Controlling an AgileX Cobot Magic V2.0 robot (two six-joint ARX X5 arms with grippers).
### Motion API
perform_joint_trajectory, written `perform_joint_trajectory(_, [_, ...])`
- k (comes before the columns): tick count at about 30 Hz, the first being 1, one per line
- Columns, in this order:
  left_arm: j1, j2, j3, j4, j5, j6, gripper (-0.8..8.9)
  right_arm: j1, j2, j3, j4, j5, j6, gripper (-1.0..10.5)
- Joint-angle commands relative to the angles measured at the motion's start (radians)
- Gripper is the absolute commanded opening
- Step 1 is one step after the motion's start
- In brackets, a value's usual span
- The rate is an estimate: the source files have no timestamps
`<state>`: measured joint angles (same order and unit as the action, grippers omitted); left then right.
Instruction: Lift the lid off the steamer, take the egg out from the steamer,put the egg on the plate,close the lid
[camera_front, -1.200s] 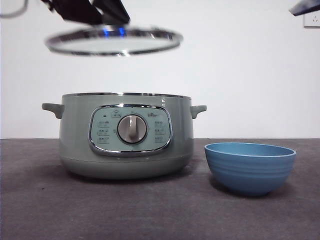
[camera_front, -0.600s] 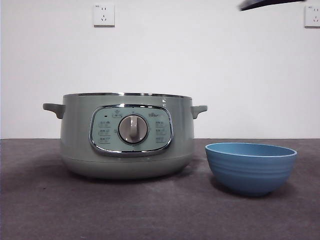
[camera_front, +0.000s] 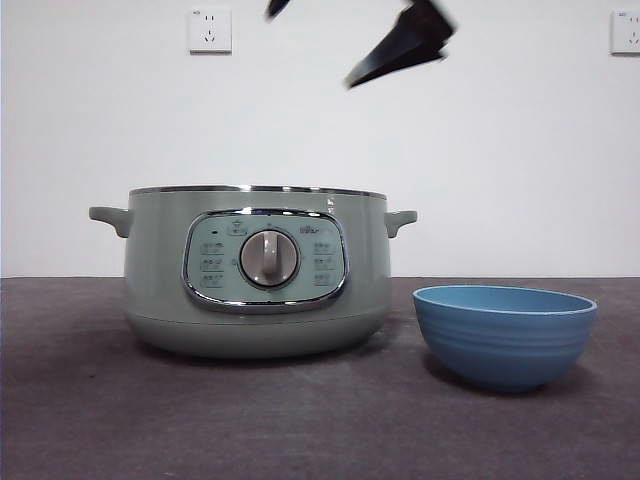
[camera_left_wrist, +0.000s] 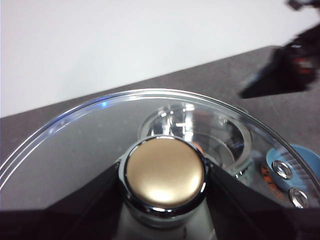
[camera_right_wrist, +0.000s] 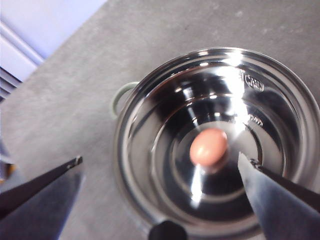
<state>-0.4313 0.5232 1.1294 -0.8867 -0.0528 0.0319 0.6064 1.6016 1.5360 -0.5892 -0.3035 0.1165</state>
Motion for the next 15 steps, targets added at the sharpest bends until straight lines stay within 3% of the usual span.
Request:
perform_joint_trajectory(1, [-0.001, -0.014, 0.005, 0.013, 0.002, -0.009, -0.08, 0.031, 0.107, 0.067, 0.004, 0.061, 0.001, 5.6])
perform_joint_trajectory(11, [-0.001, -0.016, 0.005, -0.032, 0.006, -0.001, -0.08, 0.088, 0.406, 0.153, 0.058, 0.179, -0.005, 5.6])
perform_joint_trajectory(15, [-0.001, -0.016, 0.005, -0.035, 0.010, 0.011, -0.08, 0.088, 0.460, 0.153, 0.082, 0.182, -0.005, 5.6])
